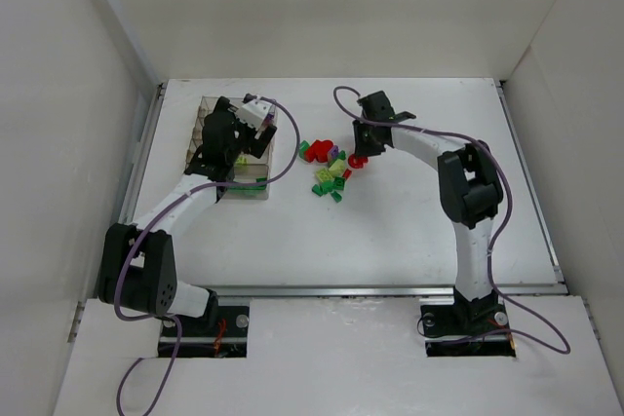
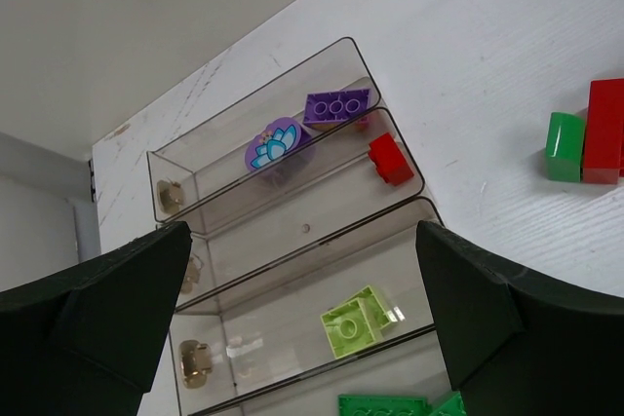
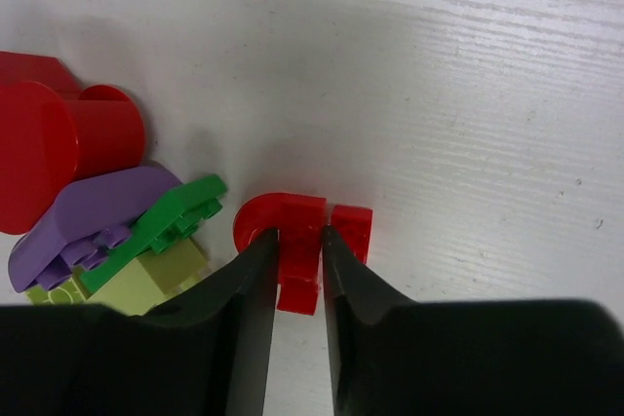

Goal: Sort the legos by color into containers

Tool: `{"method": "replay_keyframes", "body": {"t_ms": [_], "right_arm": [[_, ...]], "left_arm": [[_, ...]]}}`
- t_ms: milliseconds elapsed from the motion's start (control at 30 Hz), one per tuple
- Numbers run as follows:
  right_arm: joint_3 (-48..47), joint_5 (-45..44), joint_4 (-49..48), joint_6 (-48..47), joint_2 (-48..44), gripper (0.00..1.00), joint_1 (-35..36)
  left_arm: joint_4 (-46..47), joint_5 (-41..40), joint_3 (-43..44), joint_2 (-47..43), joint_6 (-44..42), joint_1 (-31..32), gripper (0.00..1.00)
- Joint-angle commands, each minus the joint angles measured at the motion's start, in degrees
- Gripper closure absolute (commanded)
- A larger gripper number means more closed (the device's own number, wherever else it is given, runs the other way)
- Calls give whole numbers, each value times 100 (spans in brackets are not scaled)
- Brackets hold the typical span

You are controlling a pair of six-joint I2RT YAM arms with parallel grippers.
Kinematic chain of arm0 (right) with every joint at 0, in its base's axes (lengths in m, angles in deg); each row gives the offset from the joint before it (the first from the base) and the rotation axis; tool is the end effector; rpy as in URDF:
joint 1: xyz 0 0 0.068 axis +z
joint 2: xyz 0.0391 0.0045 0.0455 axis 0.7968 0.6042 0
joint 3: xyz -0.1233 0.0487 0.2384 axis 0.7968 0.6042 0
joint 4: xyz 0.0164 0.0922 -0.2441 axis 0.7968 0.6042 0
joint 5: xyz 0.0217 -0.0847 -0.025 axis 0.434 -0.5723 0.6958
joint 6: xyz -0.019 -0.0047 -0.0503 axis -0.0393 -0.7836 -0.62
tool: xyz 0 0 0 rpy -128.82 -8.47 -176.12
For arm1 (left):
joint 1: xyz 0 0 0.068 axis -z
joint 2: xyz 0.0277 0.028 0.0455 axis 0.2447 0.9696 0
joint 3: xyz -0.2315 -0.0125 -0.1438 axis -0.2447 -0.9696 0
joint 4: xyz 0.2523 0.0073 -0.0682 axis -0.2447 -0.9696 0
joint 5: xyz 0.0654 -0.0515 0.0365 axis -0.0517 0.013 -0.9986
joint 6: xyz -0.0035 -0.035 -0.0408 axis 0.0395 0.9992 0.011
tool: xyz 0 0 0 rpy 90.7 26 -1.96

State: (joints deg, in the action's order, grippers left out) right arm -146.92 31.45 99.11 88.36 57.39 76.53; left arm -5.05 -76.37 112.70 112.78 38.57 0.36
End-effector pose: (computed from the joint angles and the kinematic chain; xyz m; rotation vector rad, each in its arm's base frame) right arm 0.4259 0.1877 0.1815 -0.2010 2.5570 0.2884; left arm 0.3137 -0.0823 0.2892 0.6487 1.5886 0.1543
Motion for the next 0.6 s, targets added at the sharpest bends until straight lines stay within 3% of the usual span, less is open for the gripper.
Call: {"method": "replay_keyframes", "body": {"t_ms": [0,133,167,300,567], "right_arm": [[-318,19,58,-39,142,75,55],[-371,-33,112,-39,195,92,55],[-302,-33,112,-39,195,100,55],[-248,-148,7,-39,-32,100,55],[-134,-464,-283,-171,-858,100,3]], "left_arm": [[291,109,-23,-216,100,7,0],[291,110,-23,-216,100,7,0],[291,110,-23,-216,100,7,0],[177,373,-23,-216,100,7,0],[-1009,2470,688,-146,-138,7,2]]}}
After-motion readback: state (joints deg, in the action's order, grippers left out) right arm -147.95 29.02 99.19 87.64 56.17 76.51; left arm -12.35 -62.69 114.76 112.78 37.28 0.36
